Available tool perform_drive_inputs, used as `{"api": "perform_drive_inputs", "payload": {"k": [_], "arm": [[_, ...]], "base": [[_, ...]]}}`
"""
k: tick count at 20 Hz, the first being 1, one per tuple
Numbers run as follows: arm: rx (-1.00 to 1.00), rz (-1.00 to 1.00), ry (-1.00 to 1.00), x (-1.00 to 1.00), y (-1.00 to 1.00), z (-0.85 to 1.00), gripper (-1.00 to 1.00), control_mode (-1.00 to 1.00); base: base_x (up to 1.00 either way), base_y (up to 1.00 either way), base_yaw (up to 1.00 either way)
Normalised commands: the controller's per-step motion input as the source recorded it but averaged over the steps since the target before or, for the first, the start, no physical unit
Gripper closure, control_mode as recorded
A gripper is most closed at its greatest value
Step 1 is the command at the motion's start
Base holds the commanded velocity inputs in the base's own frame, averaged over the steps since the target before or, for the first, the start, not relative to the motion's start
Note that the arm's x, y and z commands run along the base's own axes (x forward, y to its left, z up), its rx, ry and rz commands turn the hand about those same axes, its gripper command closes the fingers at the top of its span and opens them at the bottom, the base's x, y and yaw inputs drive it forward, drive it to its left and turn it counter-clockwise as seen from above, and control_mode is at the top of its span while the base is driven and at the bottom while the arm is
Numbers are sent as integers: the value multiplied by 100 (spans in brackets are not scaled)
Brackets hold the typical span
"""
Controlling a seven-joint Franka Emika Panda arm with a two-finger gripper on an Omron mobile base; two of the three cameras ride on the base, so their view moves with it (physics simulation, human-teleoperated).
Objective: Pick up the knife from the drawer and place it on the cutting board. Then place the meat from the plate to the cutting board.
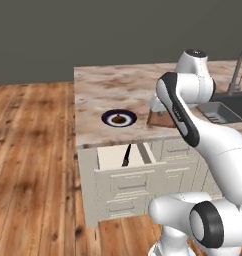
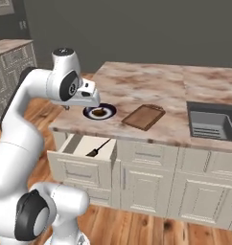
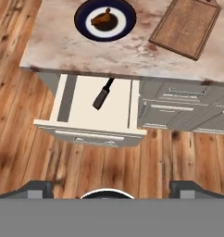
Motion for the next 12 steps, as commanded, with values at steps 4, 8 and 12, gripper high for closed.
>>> {"api": "perform_drive_inputs", "payload": {"k": [4, 8, 12], "arm": [[0, 0, 0, 0, 0, 0, -100, 100], [0, 0, 0, 0, 0, 0, -100, 100], [0, 0, 0, 0, 0, 0, -100, 100]], "base": [[20, -64, 29], [25, -64, 31], [31, -48, 29]]}}
